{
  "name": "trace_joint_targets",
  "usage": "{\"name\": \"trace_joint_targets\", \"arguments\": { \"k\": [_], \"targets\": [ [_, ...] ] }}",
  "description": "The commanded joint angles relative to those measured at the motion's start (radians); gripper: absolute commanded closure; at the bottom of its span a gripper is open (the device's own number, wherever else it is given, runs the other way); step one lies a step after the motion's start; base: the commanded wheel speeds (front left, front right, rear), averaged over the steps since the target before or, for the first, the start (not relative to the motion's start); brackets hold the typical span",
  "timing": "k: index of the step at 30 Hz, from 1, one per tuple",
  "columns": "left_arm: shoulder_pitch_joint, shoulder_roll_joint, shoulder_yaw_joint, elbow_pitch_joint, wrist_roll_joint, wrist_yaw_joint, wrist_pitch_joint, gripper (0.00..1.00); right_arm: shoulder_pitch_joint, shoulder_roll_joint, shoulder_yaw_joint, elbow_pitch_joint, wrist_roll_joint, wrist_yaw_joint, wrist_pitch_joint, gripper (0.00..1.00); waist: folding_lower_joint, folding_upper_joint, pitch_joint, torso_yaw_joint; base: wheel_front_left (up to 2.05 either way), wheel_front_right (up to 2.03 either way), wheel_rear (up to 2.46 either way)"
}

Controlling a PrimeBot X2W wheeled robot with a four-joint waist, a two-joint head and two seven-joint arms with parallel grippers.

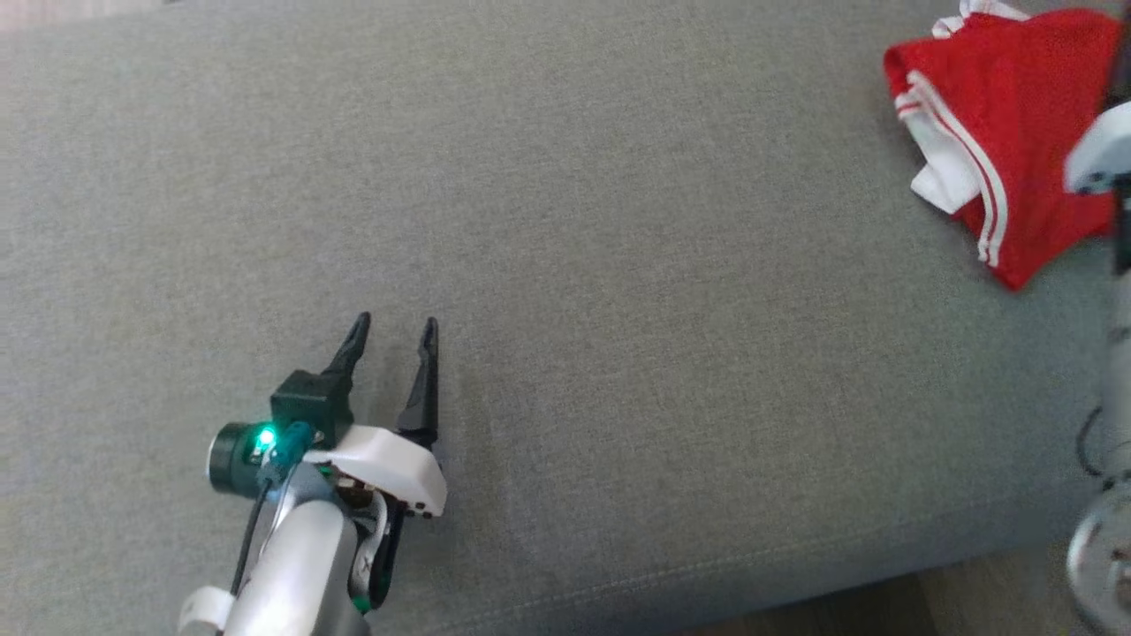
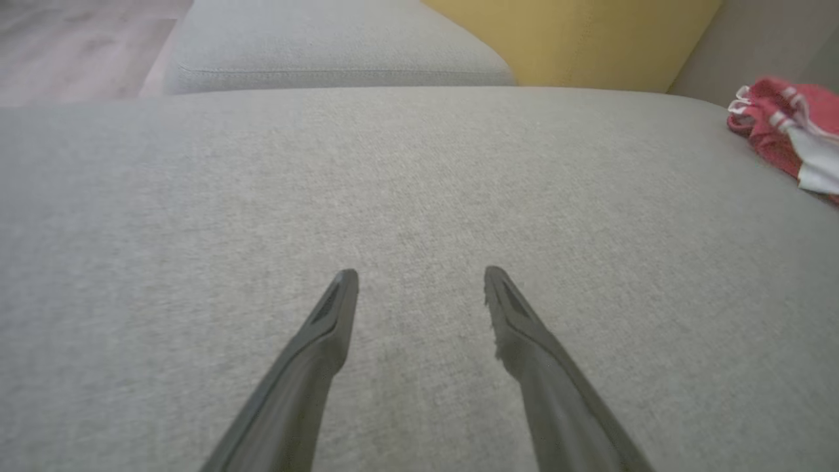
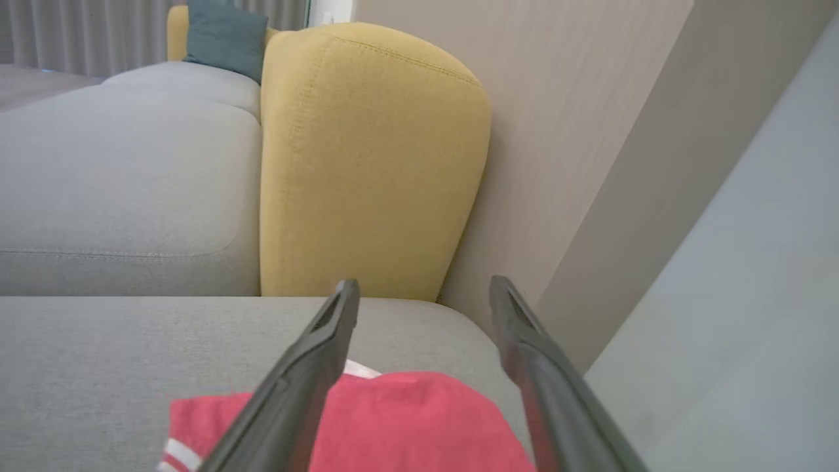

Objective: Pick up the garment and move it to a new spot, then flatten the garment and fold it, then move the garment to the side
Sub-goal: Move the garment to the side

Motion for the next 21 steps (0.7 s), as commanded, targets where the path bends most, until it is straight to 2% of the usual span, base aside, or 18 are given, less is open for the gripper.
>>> {"name": "trace_joint_targets", "arguments": {
  "k": [1,9,21],
  "targets": [
    [-0.01,0.008,0.041,-0.036,-0.002,0.01,-0.012,0.0,-0.009,0.018,0.028,-0.043,0.012,-0.001,-0.014,0.0,0.0,0.0,-0.01,0.01,0.0,0.0,0.0],
    [0.017,0.008,0.071,-0.032,0.008,0.025,-0.012,0.0,0.105,0.105,0.179,-0.13,0.118,-0.001,-0.022,0.0,0.0,0.0,-0.05,0.064,0.0,0.0,0.0],
    [0.067,0.008,0.149,-0.032,0.003,0.077,-0.012,0.0,0.38,0.145,0.331,-0.228,0.317,-0.001,-0.022,0.0,0.0,0.0,-0.127,0.167,0.0,0.0,0.0]
  ]
}}
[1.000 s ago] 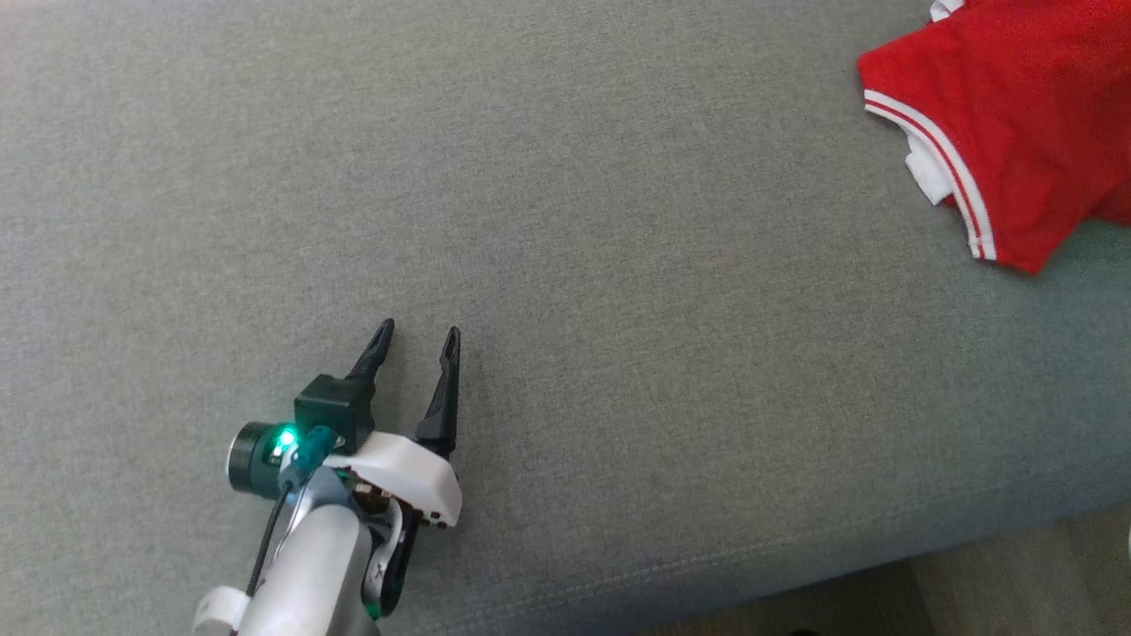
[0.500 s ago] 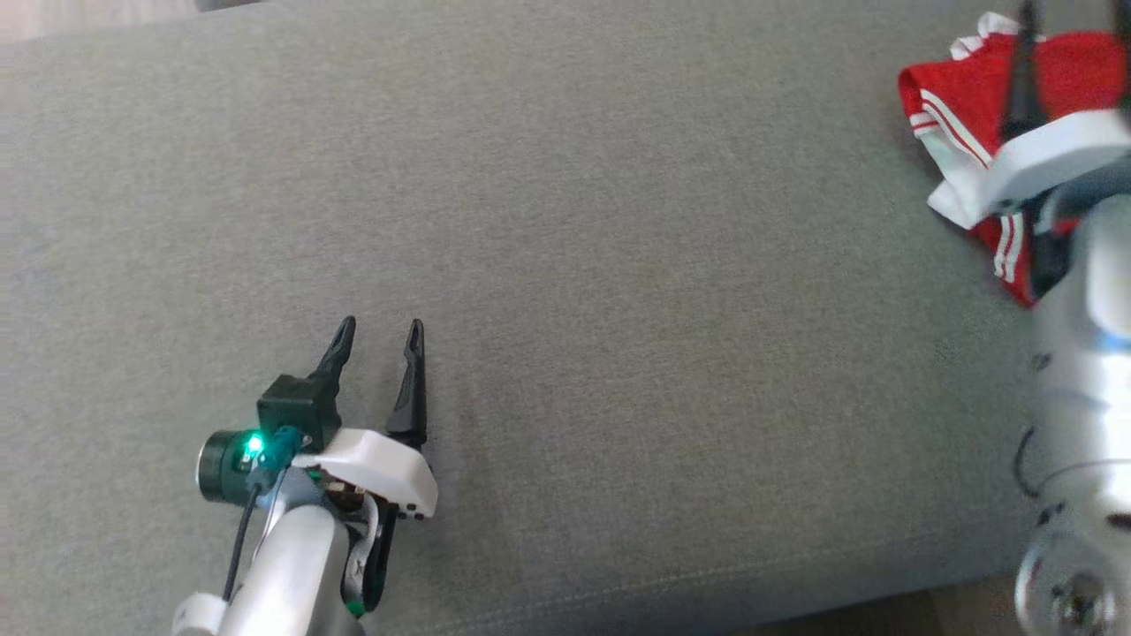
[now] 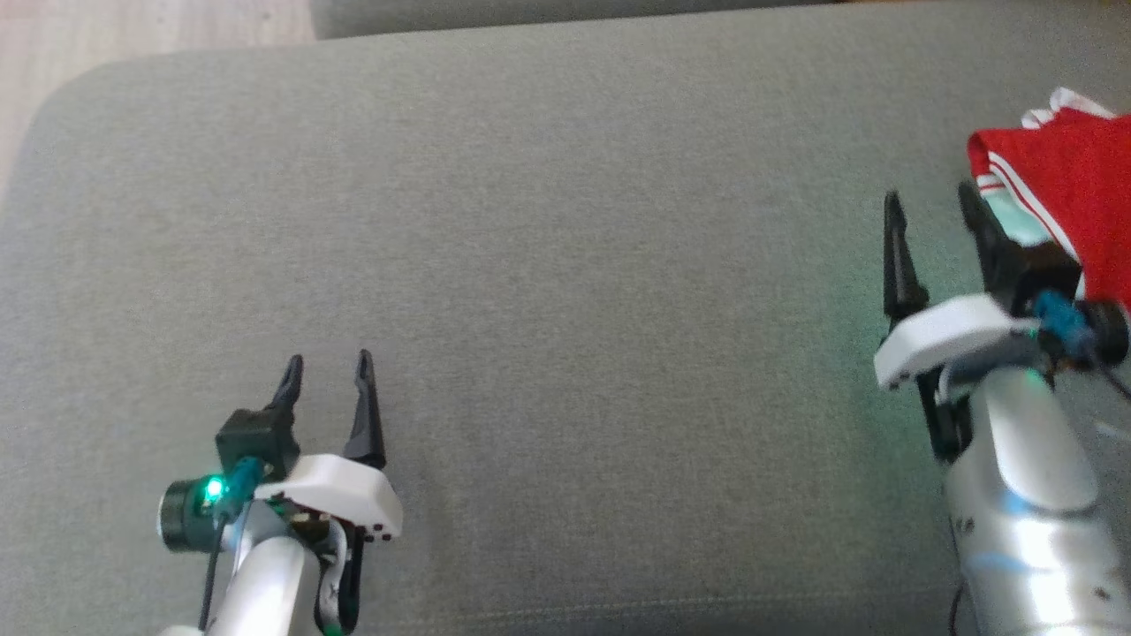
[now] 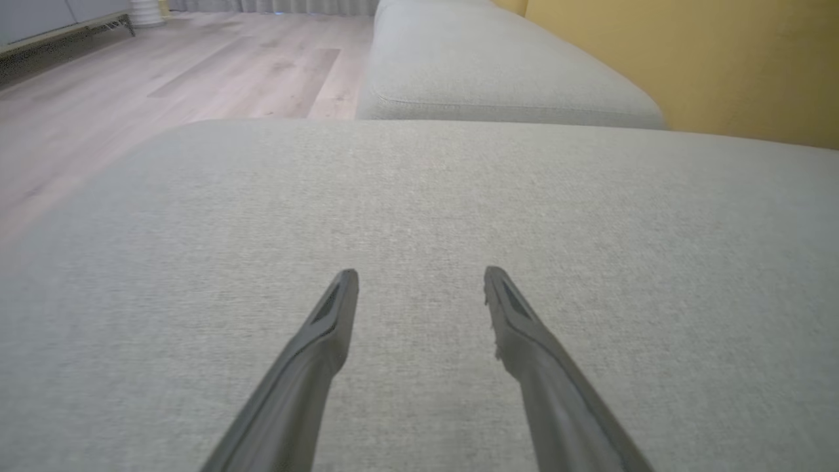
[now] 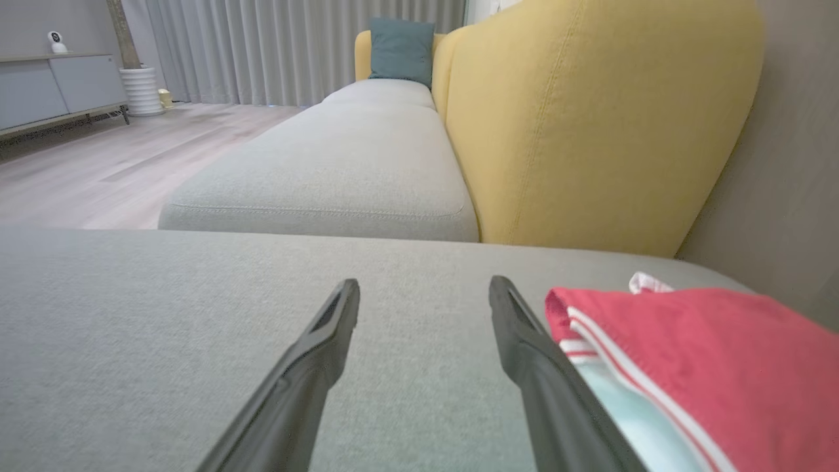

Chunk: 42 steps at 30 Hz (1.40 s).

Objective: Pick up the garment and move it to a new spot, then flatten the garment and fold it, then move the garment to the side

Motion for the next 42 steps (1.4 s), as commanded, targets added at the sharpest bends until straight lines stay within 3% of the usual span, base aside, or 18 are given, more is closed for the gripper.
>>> {"name": "trace_joint_targets", "arguments": {
  "k": [1,10,25,33,34,42],
  "targets": [
    [-0.003,0.008,0.051,-0.03,-0.005,0.007,-0.012,0.0,0.021,0.013,0.034,-0.049,0.03,-0.001,-0.011,0.0,0.0,0.0,-0.026,0.029,0.0,0.0,0.0],
    [0.039,0.008,0.097,-0.031,0.022,0.011,-0.012,0.0,0.141,0.015,0.065,-0.099,0.172,-0.001,-0.011,0.0,0.0,0.0,-0.072,0.054,0.0,0.0,0.0],
    [0.059,0.008,0.16,-0.048,0.009,0.002,-0.012,0.0,0.211,0.016,0.127,-0.124,0.205,-0.001,-0.011,0.0,0.0,0.0,-0.099,0.052,0.0,0.0,0.0],
    [0.058,0.008,0.169,-0.057,-0.019,-0.031,-0.012,0.0,0.203,0.016,0.142,-0.141,0.218,-0.001,-0.011,0.0,0.0,0.0,-0.088,0.05,0.0,0.0,0.0],
    [0.079,0.0,0.139,-0.023,-0.019,-0.032,0.0,1.0,0.227,0.011,0.115,-0.107,0.211,0.0,0.0,1.0,0.0,0.0,-0.088,0.05,0.0,0.0,0.0],
    [0.096,-0.009,0.147,0.039,-0.06,-0.037,0.018,1.0,0.263,0.019,0.105,-0.054,0.253,0.0,0.018,1.0,0.0,0.0,-0.09,0.05,0.0,0.0,0.0]
  ]
}}
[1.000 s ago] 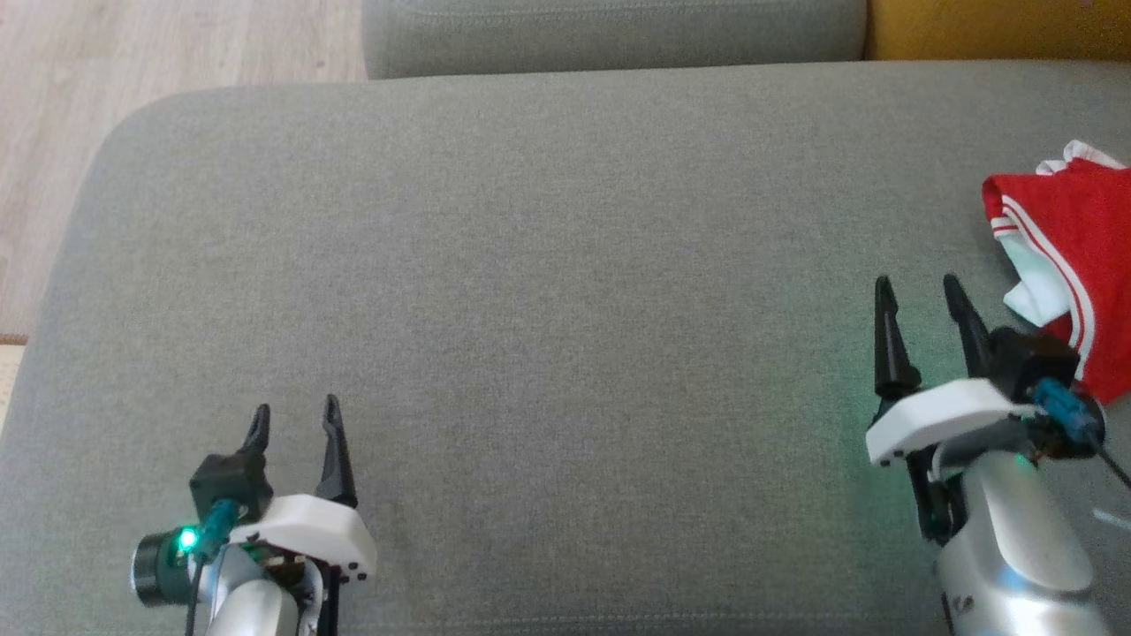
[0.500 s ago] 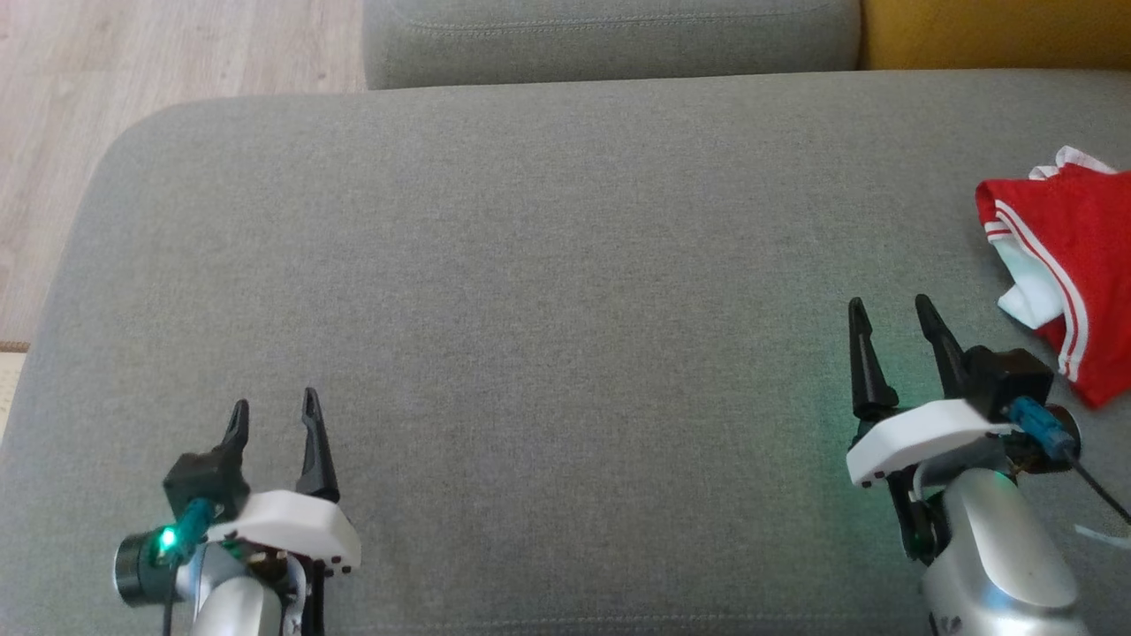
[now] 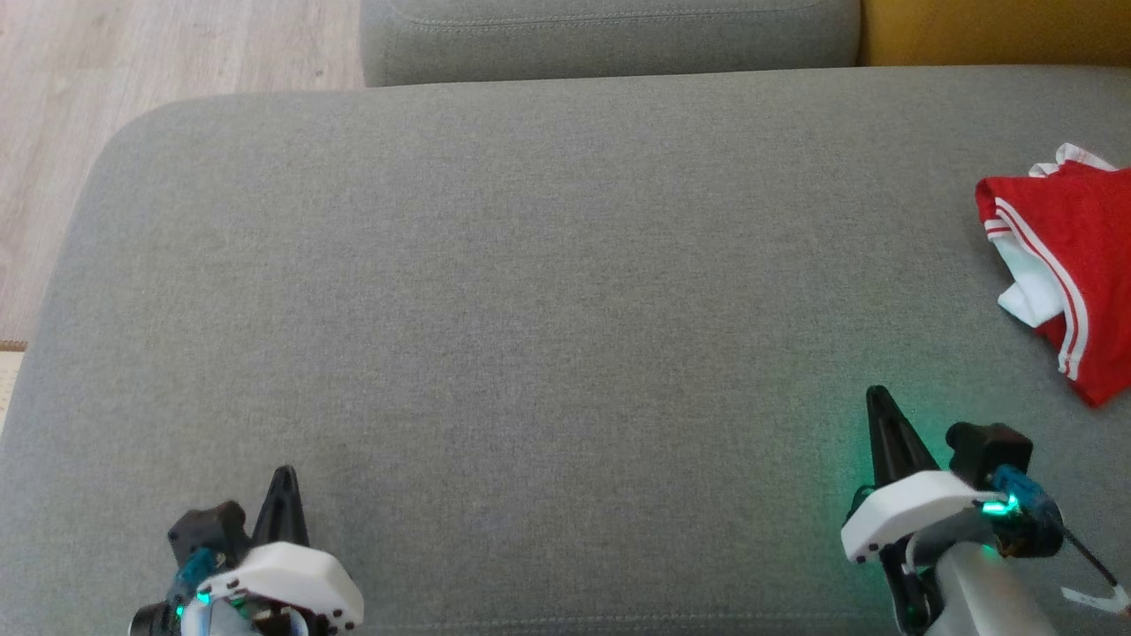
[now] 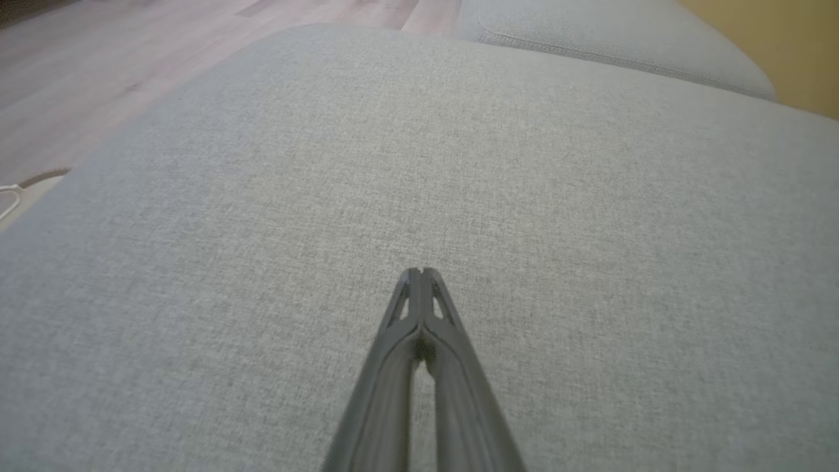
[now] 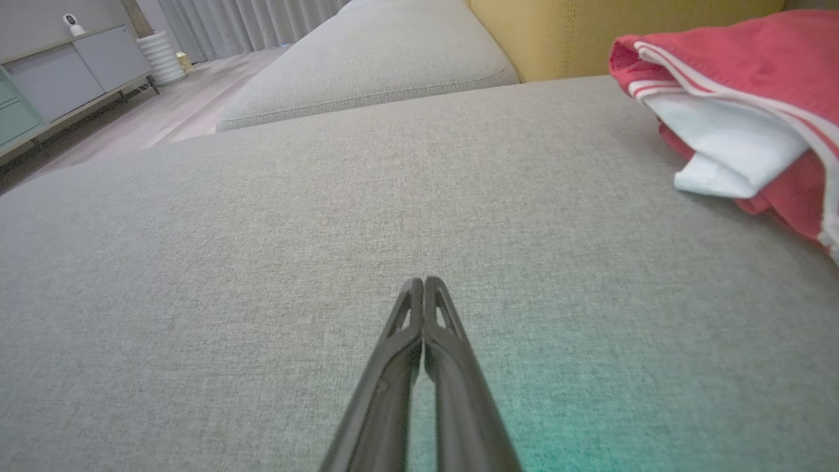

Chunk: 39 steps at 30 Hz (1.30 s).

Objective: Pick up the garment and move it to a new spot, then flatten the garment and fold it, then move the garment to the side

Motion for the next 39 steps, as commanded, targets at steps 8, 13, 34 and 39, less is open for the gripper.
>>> {"name": "trace_joint_targets", "arguments": {
  "k": [8,13,34,39],
  "targets": [
    [-0.044,0.007,0.016,-0.046,-0.1,-0.018,0.022,1.0,-0.046,-0.004,-0.011,-0.062,0.109,0.0,0.023,1.0,0.0,0.0,-0.005,0.0,0.0,0.0,0.0],
    [-0.045,0.008,0.021,-0.056,-0.157,-0.026,0.035,1.0,-0.038,-0.004,-0.013,-0.081,0.169,0.0,0.035,1.0,0.0,0.0,-0.008,0.0,0.0,0.0,0.0],
    [-0.052,0.011,0.051,-0.094,-0.409,-0.064,0.098,1.0,-0.007,-0.004,-0.032,-0.157,0.436,0.0,0.098,1.0,0.0,0.0,-0.022,-0.001,0.0,0.0,0.0],
    [-0.054,0.012,0.057,-0.102,-0.466,-0.073,0.112,1.0,0.0,-0.004,-0.036,-0.173,0.496,0.0,0.112,1.0,0.0,0.0,-0.025,-0.001,0.0,0.0,0.0]
  ]
}}
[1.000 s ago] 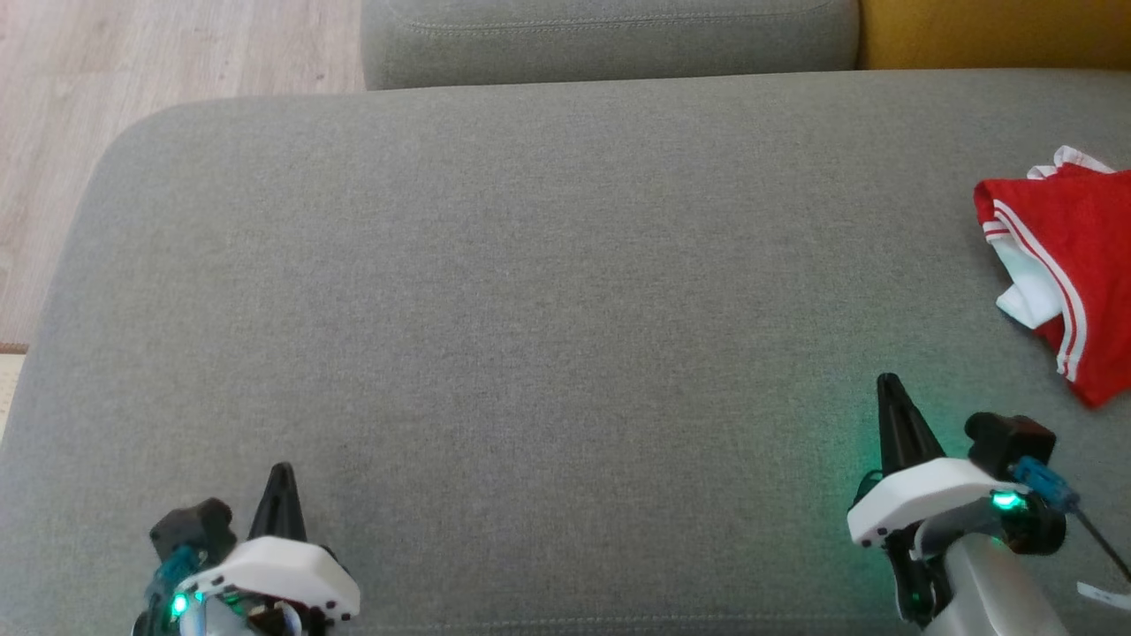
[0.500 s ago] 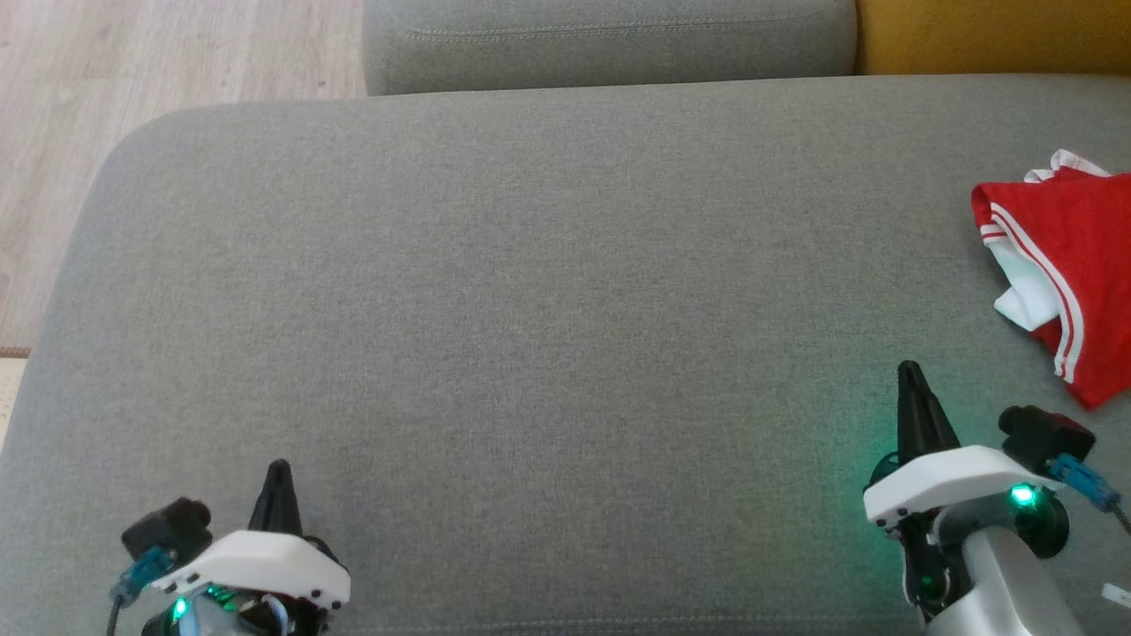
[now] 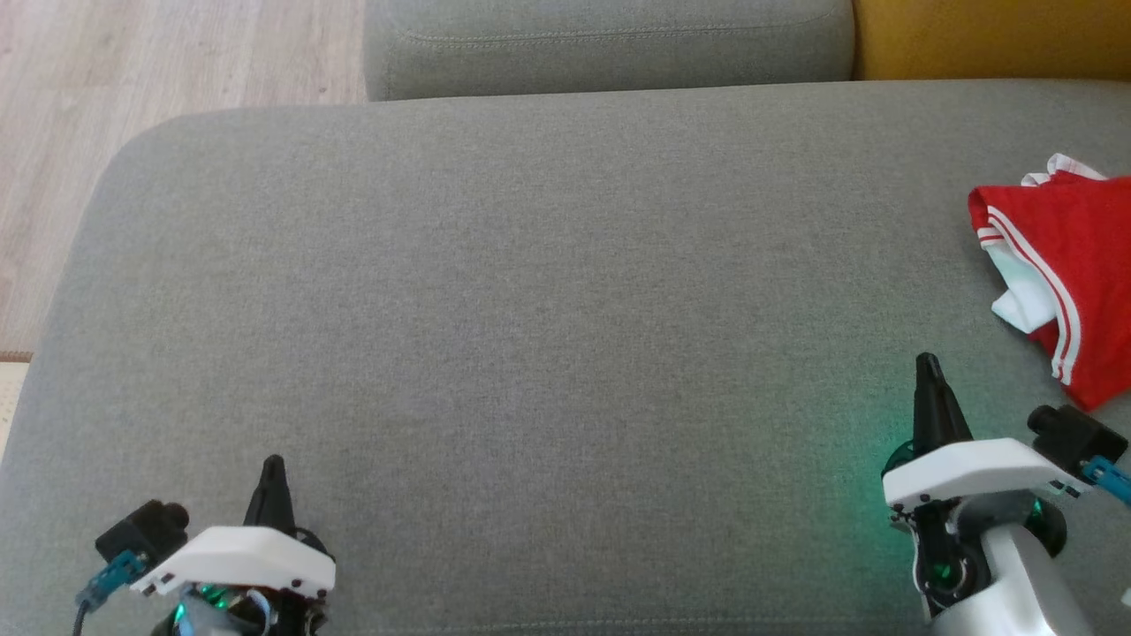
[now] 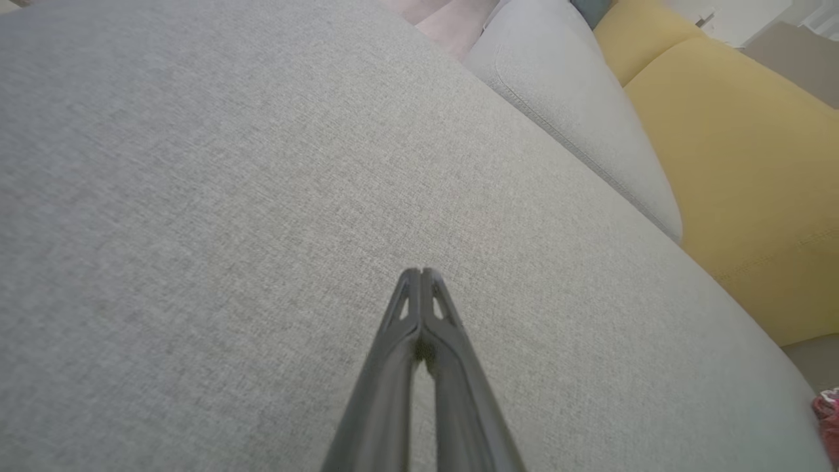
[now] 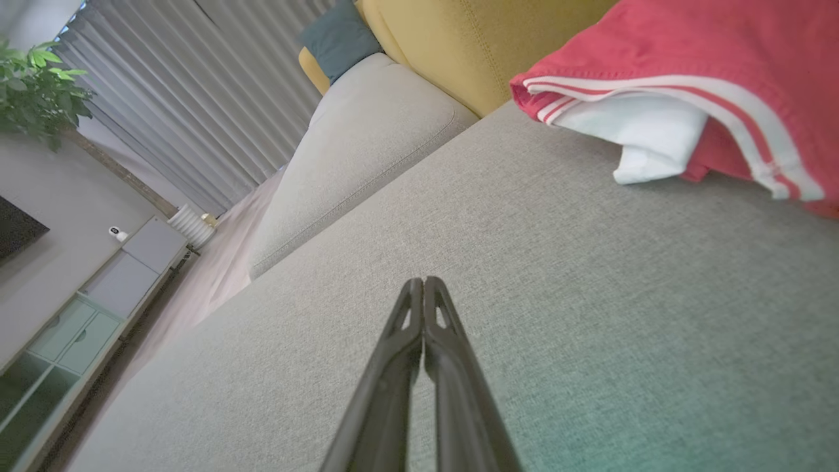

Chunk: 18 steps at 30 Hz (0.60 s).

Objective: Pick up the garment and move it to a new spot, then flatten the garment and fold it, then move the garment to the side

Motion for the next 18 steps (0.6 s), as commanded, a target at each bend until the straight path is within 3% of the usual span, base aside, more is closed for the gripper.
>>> {"name": "trace_joint_targets", "arguments": {
  "k": [1,18],
  "targets": [
    [-0.051,0.011,0.021,-0.039,-0.034,-0.007,0.009,1.0,-0.009,-0.004,0.001,-0.044,0.038,0.0,0.008,1.0,0.0,0.0,-0.001,0.0,0.0,0.0,0.0],
    [-0.057,0.013,0.043,-0.066,-0.217,-0.035,0.055,1.0,0.012,-0.005,-0.014,-0.097,0.232,0.0,0.054,1.0,0.0,0.0,-0.011,-0.001,0.0,0.0,0.0]
  ]
}}
